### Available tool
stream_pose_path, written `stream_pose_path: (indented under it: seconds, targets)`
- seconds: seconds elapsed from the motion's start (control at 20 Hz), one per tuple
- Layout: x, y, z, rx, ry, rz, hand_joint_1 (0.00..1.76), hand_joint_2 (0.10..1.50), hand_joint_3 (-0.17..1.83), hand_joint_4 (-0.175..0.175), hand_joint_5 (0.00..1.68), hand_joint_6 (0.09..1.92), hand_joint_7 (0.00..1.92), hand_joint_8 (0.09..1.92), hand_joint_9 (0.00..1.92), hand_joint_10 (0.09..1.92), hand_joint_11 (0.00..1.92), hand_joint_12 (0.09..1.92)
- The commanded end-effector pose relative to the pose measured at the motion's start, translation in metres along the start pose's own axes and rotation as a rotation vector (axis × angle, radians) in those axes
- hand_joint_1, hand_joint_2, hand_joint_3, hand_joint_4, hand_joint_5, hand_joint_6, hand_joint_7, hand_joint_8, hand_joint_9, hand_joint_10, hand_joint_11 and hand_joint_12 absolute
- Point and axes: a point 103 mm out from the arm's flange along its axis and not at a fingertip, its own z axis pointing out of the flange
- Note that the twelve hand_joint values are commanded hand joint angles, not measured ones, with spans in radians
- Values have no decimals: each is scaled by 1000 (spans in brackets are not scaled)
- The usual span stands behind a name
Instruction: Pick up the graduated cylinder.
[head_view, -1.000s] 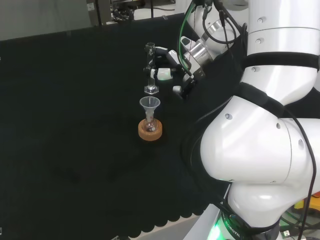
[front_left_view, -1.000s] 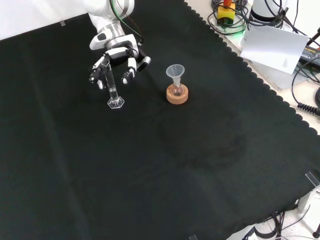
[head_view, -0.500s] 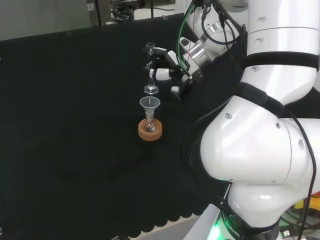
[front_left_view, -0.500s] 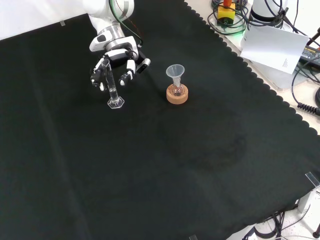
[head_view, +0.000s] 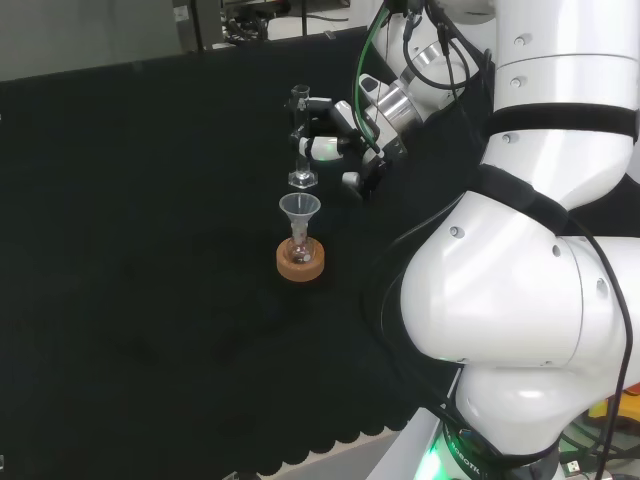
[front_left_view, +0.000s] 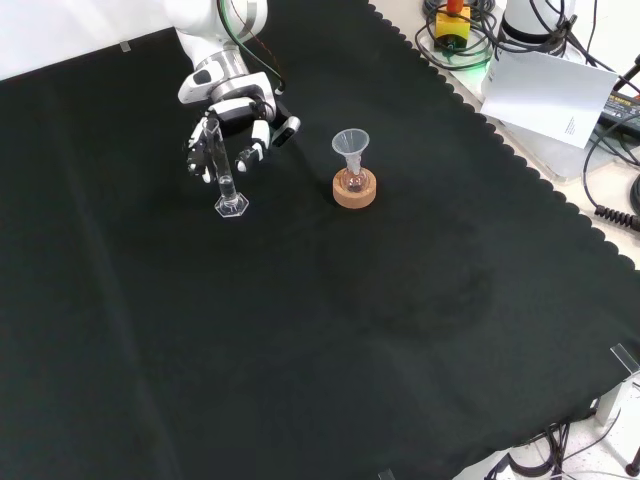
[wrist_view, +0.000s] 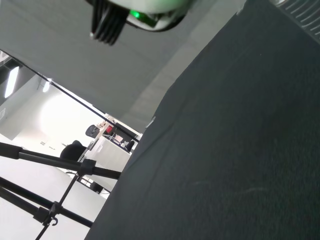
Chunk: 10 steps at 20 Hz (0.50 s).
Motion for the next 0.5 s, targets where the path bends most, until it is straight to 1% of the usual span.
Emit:
stream_pose_path:
  seconds: [0.05,0.25,0.3,0.35,0.5]
  targets:
    - [0,0,0,2,-1,0,1049,742,590,-14,762,221,706,547,1031,292,888,1016]
    - [0,6,-2,11,2,5,1051,755,586,-13,745,294,722,534,1058,250,906,1001]
    - [7,10,-7,7,4,5,1050,758,586,-13,742,308,724,532,1063,243,907,1000]
    - [9,12,-8,4,4,3,1050,761,586,-13,741,317,726,531,1066,239,909,1000]
    - [5,12,-3,-11,-31,1,1050,774,591,-13,745,333,730,530,1074,235,914,1001]
